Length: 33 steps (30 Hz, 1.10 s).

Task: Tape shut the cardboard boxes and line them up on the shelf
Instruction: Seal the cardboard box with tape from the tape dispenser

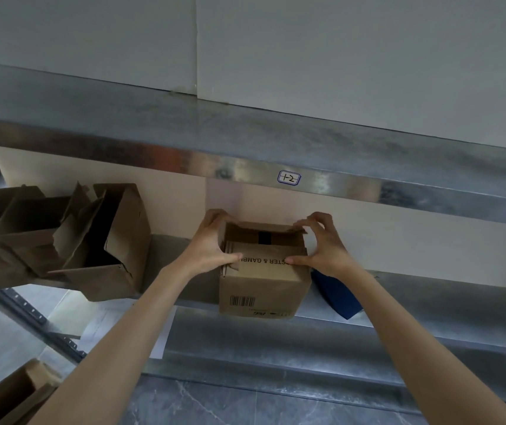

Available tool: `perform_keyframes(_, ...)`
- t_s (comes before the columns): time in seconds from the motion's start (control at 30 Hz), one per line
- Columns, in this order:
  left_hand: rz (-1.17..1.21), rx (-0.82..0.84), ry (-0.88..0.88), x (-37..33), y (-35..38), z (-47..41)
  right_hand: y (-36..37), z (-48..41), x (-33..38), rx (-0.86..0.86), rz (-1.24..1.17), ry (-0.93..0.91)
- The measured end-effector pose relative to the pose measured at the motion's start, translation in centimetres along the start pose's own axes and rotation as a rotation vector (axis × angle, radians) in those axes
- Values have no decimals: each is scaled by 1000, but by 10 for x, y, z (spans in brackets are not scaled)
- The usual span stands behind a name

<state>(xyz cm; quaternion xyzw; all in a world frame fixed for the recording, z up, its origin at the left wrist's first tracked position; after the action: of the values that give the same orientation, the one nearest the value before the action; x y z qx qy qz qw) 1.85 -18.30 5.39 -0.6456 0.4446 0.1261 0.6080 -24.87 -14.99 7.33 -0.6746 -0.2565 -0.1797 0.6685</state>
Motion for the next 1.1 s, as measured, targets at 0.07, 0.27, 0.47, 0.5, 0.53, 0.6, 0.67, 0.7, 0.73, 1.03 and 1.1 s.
perform_keyframes(0.07, 22, 14, 11, 0, 4, 4, 6, 2, 0, 37, 1, -33)
perform_keyframes(0.27, 109, 0, -5, 0, 22, 15, 15, 8, 1, -57, -49, -103)
perform_keyframes(0.47, 109, -90, -40, -1, 37, 16, 17, 13, -6, -128, 39, -136)
perform_keyframes(0.5, 119, -114, -48, -2, 39, 15, 19, 14, -5, -138, 65, -153)
perform_keyframes(0.53, 137, -132, -53, -4, 42, 15, 20, 15, -4, -161, 88, -169)
perform_keyframes(0.6, 166, -152, -55, -8, 47, 13, 22, 17, 1, -230, 109, -197)
perform_keyframes(0.67, 178, -171, -46, -11, 50, 10, 22, 18, 7, -261, 99, -207)
perform_keyframes(0.7, 172, -181, -34, -11, 51, 9, 23, 17, 9, -248, 105, -215)
perform_keyframes(0.73, 152, -187, -19, -12, 52, 8, 25, 16, 10, -213, 121, -222)
perform_keyframes(1.03, 73, -161, 53, -9, 52, 9, 42, 11, -3, 112, 187, -125)
perform_keyframes(1.1, 68, -161, 57, -9, 51, 8, 42, 10, -6, 149, 144, -121)
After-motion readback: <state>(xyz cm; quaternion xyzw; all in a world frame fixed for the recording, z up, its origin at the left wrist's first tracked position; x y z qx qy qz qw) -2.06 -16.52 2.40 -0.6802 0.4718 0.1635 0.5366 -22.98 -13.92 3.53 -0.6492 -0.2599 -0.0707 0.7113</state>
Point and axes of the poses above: each hand's wrist, its own z-axis away from the middle knuckle, its own y-axis out of the palm, x = y × z, the point moved 4 cm from there along -z, towards the middle knuckle
